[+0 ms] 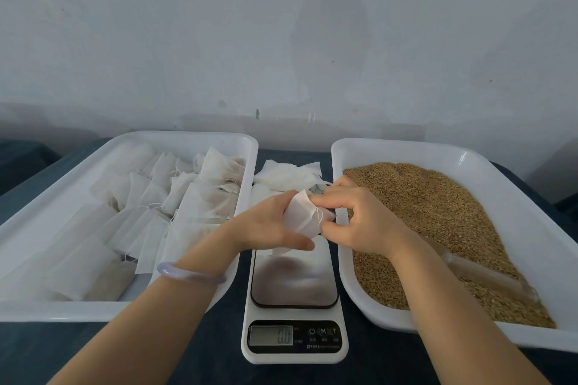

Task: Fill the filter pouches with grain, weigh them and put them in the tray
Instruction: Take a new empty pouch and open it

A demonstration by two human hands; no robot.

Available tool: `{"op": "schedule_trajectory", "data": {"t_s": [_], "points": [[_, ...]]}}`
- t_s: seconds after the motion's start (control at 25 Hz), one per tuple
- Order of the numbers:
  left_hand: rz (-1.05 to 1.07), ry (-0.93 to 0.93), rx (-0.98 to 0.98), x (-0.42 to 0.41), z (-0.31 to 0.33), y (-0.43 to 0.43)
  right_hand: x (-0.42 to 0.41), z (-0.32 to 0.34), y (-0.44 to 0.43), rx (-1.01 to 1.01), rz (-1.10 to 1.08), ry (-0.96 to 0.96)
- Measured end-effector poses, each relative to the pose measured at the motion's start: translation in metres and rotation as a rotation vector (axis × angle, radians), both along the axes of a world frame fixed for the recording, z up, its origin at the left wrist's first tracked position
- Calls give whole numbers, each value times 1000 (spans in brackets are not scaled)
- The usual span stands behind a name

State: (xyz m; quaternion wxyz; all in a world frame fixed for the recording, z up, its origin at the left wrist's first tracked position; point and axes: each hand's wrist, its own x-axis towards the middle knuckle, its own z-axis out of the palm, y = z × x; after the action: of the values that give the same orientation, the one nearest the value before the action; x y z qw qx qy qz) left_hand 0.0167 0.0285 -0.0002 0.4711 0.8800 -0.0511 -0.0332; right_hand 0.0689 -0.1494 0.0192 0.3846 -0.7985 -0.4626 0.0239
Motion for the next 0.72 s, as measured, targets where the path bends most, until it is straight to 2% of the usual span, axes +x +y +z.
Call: {"op": "schedule_trajectory", "data": {"t_s": [0.08,0.28,0.44,0.56,0.68,0.72], "points": [[10,-14,1,0,0,0,0,0,-1,-17,11,-30],[-7,99,76,2,1,-3,2,-1,-4,39,-49,29],[-9,14,2,-2,3,-2,-3,-1,-1,-49,-24,16],[-25,39,71,-3,1,-2,-11,2,-8,-25,1,-5],[6,15,100,-3,2,-2,1,5,-60,58,-209,53],[28,9,68,-3,2,-1,11,3,-85,-28,-332,66]]}}
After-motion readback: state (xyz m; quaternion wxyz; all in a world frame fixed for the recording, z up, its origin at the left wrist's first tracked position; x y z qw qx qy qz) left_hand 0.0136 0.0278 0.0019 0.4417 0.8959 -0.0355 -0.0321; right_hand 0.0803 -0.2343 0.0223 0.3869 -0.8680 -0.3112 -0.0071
